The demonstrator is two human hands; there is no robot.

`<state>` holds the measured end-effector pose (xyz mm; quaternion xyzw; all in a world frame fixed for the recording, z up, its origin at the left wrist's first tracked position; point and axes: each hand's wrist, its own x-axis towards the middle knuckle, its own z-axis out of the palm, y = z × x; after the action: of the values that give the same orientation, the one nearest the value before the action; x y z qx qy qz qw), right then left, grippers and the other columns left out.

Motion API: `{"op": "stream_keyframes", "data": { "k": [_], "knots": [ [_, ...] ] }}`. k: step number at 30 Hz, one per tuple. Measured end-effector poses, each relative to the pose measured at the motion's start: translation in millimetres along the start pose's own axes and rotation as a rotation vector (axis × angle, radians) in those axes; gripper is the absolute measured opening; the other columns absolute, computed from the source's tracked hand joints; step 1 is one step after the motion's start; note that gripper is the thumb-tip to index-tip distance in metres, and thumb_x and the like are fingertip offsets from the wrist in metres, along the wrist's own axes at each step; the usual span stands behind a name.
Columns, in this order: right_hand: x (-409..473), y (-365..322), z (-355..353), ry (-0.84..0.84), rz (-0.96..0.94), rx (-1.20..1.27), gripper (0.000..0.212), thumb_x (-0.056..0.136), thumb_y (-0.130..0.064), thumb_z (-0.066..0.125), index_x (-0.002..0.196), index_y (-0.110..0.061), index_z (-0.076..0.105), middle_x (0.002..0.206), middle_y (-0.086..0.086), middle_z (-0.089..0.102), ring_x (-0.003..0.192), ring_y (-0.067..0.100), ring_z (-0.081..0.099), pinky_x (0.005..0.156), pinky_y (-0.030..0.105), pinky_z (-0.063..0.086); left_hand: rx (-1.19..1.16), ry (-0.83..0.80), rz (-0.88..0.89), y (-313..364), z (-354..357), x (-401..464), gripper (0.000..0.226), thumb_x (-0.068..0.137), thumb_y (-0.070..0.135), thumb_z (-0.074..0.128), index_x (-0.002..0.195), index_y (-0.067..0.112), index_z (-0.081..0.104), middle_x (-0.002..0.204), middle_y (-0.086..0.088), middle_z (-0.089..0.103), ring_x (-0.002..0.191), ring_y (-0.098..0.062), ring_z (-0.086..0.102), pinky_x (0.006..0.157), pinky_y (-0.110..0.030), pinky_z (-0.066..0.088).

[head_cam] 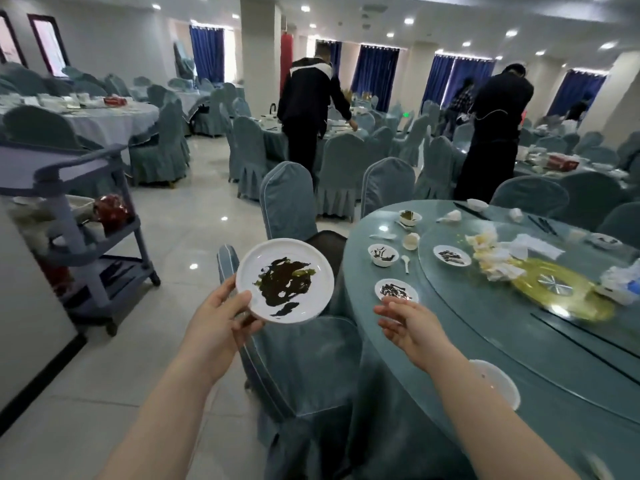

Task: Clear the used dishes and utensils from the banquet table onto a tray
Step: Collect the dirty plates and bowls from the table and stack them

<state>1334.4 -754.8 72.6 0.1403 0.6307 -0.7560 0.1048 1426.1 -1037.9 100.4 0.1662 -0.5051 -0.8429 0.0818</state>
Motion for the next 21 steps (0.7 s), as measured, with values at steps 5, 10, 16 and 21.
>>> {"op": "stream_keyframes", "data": {
  "k": [5, 10, 16, 21],
  "knots": [
    [27.1, 27.2, 42.9, 0.086, 0.055, 0.075, 0.012, 0.095, -0.009, 0.052, 0.098, -0.013, 0.064, 0.087, 0.007, 0.070, 0.075, 0.022, 0.063, 0.066, 0.030, 0.049, 0.040, -0.077, -0.011, 37.2, -30.9, 55.8, 0.043, 0.092, 0.002, 0.054, 0.132, 0.019, 0.054, 0.103, -0.009, 0.072, 0.075, -0.017, 0.072, 0.060, -0.026, 0.057],
    [48.0, 21.2, 38.0, 0.173, 0.026, 0.079, 0.012, 0.096, -0.009, 0.052, 0.097, -0.013, 0.063, 0.088, 0.007, 0.068, 0.071, 0.019, 0.062, 0.064, 0.027, 0.049, 0.070, -0.151, -0.042, 45.9, -27.4, 99.0, 0.041, 0.093, 0.003, 0.052, 0.132, 0.016, 0.054, 0.097, -0.005, 0.073, 0.072, -0.014, 0.071, 0.059, -0.024, 0.057],
    [95.6, 1.8, -14.6, 0.305, -0.032, 0.059, 0.010, 0.090, -0.004, 0.059, 0.096, -0.012, 0.063, 0.082, 0.007, 0.067, 0.062, 0.015, 0.061, 0.062, 0.023, 0.048, 0.126, -0.208, -0.075, 40.0, -2.7, 158.9, 0.038, 0.093, 0.003, 0.051, 0.127, 0.019, 0.057, 0.094, -0.003, 0.075, 0.073, -0.013, 0.071, 0.060, -0.025, 0.058],
    [183.7, -3.6, -69.0, 0.438, -0.041, -0.081, 0.019, 0.086, 0.006, 0.060, 0.104, -0.002, 0.060, 0.071, 0.010, 0.063, 0.044, 0.010, 0.055, 0.043, 0.016, 0.047, 0.216, -0.249, -0.082, 20.8, 40.0, 226.0, 0.036, 0.092, 0.007, 0.054, 0.123, 0.024, 0.059, 0.094, -0.003, 0.075, 0.072, -0.016, 0.071, 0.058, -0.024, 0.057]
  ]
}}
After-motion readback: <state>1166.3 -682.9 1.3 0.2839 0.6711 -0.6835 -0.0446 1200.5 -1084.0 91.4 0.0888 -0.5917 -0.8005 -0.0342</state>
